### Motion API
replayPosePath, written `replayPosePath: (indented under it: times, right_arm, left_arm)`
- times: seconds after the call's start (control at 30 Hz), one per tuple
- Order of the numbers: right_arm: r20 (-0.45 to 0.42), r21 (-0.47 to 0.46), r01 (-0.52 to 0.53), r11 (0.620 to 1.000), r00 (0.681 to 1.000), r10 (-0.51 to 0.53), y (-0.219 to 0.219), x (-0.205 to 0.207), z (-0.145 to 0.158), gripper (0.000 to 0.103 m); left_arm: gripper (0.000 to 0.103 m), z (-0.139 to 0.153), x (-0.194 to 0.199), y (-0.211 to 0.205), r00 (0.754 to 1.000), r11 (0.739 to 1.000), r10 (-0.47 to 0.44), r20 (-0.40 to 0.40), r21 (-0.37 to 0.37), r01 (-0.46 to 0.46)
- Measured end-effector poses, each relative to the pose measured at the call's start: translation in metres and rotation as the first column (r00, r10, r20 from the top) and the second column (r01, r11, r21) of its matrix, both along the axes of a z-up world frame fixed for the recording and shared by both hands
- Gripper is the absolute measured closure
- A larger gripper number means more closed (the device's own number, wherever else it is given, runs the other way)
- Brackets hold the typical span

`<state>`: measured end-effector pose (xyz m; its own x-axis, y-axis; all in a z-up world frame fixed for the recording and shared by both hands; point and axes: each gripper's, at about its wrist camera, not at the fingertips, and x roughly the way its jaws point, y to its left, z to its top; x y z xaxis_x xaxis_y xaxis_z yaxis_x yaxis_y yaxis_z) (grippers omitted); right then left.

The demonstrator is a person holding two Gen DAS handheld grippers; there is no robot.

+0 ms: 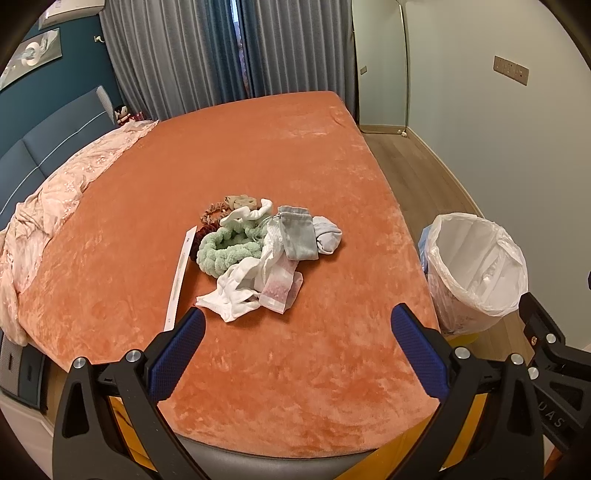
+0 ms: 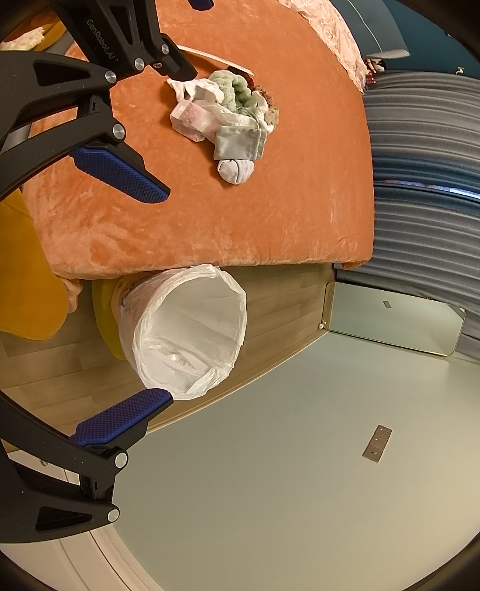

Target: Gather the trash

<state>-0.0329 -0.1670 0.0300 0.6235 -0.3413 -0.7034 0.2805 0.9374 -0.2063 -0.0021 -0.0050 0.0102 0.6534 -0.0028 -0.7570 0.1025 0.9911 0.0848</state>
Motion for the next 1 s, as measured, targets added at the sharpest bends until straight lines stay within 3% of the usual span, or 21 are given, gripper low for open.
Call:
replayPosePath:
  times: [1.0]
  right_arm:
    - [0.015,0.005,0.016,1.000,1.000,-0.016,-0.0020,0.0005,0.0029,0.007]
  left_arm:
    - [0.007,0.0016,-0.0036,0.0018,1.000,1.000,-0.006,0.027,0.000,0.006]
